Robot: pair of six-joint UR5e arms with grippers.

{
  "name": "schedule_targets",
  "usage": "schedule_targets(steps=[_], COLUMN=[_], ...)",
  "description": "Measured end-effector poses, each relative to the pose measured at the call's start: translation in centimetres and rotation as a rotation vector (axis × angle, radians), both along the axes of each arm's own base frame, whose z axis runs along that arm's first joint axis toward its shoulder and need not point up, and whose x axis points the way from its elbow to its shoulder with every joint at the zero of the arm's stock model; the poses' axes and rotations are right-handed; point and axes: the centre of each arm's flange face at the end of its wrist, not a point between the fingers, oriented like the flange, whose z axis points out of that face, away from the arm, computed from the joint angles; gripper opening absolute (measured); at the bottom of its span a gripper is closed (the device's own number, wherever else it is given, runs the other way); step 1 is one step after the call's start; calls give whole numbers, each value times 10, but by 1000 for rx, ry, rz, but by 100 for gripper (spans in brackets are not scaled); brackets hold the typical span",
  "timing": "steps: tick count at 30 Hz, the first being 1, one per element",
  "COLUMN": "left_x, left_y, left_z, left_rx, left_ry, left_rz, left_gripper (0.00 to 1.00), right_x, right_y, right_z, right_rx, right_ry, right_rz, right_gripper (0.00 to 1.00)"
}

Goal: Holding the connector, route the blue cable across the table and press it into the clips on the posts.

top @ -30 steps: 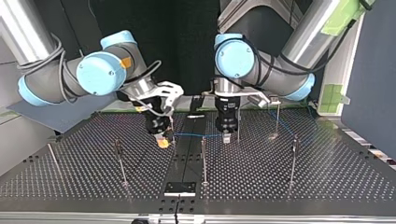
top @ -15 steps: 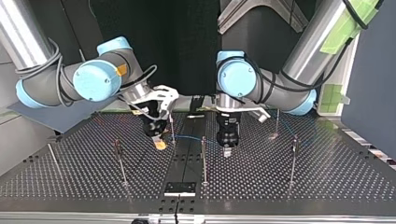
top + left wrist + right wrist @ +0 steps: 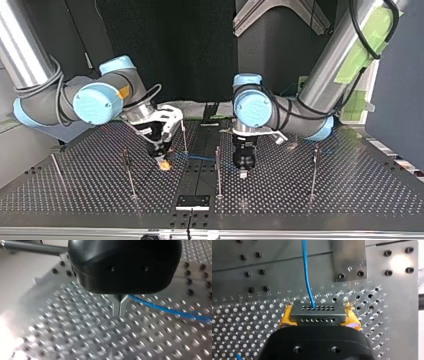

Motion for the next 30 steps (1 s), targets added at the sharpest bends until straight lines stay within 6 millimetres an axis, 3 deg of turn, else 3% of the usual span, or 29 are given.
schedule_targets(steps=[10,12,14,15,17,18,19,20,21,23,30], left_x=[15,15,13,13,11,10,9,7,6,3,-13], left_y=[10,11,11,11,10,9,9,8,8,6,3], left_z=[3,3,2,2,0,0,-1,-2,-2,-4,-1], left_rx=[-1,-2,-2,-2,-2,-4,-7,-12,-15,-15,2], left_ry=[-2,4,14,18,31,37,43,54,61,79,133], left_rz=[15,16,18,19,18,17,15,13,11,7,-7], left_gripper=[1,7,29,29,56,56,68,87,87,100,100], right_x=[-8,-10,-12,-12,-13,-14,-14,-14,-14,-14,-15], right_y=[-27,-30,-32,-33,-34,-34,-34,-34,-34,-34,-34], right_z=[2,2,2,2,2,2,2,2,2,2,3], right_rx=[-10,-11,-11,-11,-12,-12,-12,-12,-13,-13,-13], right_ry=[-17,-19,-19,-19,-17,-17,-16,-16,-16,-15,-14], right_rz=[-10,-13,-16,-17,-18,-18,-18,-18,-18,-19,-19], right_gripper=[0,0,0,0,0,0,0,0,0,0,0])
